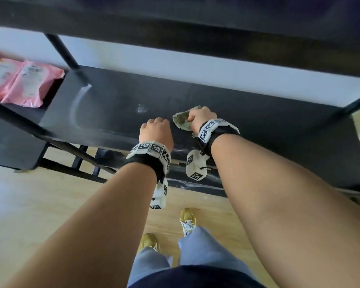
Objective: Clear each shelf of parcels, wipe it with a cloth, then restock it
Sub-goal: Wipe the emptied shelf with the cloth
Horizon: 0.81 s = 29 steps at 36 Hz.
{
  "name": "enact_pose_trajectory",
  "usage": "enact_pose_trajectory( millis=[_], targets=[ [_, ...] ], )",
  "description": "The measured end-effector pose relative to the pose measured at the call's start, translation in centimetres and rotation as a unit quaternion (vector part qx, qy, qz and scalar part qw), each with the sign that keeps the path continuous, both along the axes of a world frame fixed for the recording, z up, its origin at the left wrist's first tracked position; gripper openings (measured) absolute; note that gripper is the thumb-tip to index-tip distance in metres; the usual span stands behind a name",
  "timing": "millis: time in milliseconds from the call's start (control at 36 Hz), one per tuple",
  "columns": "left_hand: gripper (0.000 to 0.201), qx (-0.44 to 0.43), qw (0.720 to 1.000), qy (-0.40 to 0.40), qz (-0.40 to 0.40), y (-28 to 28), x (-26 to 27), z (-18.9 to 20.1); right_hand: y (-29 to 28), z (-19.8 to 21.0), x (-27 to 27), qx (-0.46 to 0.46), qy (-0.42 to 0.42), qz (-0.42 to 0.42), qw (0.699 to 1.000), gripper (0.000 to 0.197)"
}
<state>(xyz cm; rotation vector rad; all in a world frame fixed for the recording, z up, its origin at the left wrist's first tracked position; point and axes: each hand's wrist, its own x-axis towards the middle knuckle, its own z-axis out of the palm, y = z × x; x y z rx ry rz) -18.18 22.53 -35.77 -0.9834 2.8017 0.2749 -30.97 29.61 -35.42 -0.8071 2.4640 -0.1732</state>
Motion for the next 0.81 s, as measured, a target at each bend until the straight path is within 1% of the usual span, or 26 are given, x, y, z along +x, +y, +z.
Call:
enact_pose_trajectory(
  millis=[83, 139, 250, 278, 306, 361, 389, 444, 472, 528, 611, 694, 750, 805],
  targets=[
    [0.044, 0.003, 1.0, -0.004, -0.016, -0.3, 1.2, 0.0, 0.5, -0.4, 2.2, 0.003, -0.01, -0.026, 1.0, 0.03],
    [0.042, 0.003, 1.0, -0.002, -0.022, -0.6, 2.1, 0.2, 0.9, -0.7, 3.5, -0.023, -0.014, -0.057, 0.998, 0.024],
    [0.036, -0.002, 0.999, -0.011, -0.041, -1.7, 4.0, 0.4, 1.8, -1.3, 5.7, -0.066, -0.062, -0.174, 0.981, 0.027],
    [0.037, -0.003, 0.999, -0.013, -0.045, -2.0, 4.5, 0.5, 1.9, -1.1, 6.0, -0.067, -0.07, -0.2, 0.975, 0.021],
    [0.037, -0.004, 0.999, -0.015, -0.047, -2.3, 4.8, 0.5, 2.1, -1.0, 6.0, -0.071, -0.063, -0.232, 0.968, 0.016],
    [0.038, -0.005, 0.999, -0.015, -0.049, -2.8, 5.6, 0.6, 3.0, -0.9, 5.9, -0.074, -0.015, -0.297, 0.952, 0.025],
    [0.037, -0.005, 0.999, -0.014, -0.05, -3.0, 5.9, 0.7, 3.6, -1.0, 5.8, -0.061, 0.018, -0.309, 0.949, 0.029],
    [0.036, -0.001, 0.998, -0.013, -0.054, -3.3, 6.5, 0.8, 4.8, -1.4, 6.1, -0.035, 0.059, -0.312, 0.948, 0.034],
    [0.035, -0.001, 0.998, -0.011, -0.056, -3.4, 6.9, 0.8, 5.2, -1.7, 6.4, -0.03, 0.061, -0.318, 0.946, 0.037],
    [0.034, 0.0, 0.998, -0.01, -0.06, -3.7, 7.5, 0.7, 5.2, -1.9, 7.2, -0.03, 0.055, -0.319, 0.946, 0.043],
    [0.039, 0.006, 0.998, -0.01, -0.064, -4.4, 8.3, 0.8, 3.9, -1.7, 8.5, -0.049, 0.026, -0.3, 0.952, 0.05],
    [0.044, 0.017, 0.998, -0.005, -0.065, -5.1, 8.9, 0.9, 2.2, -1.3, 10.0, -0.056, 0.016, -0.272, 0.961, 0.042],
    [0.044, 0.015, 0.998, -0.002, -0.063, -5.5, 9.5, 0.7, 1.0, -1.0, 11.0, -0.062, 0.01, -0.247, 0.967, 0.033],
    [0.043, 0.008, 0.998, 0.001, -0.059, -6.1, 10.2, 0.5, -0.3, -0.6, 12.2, -0.076, 0.006, -0.223, 0.972, 0.03]
  ],
)
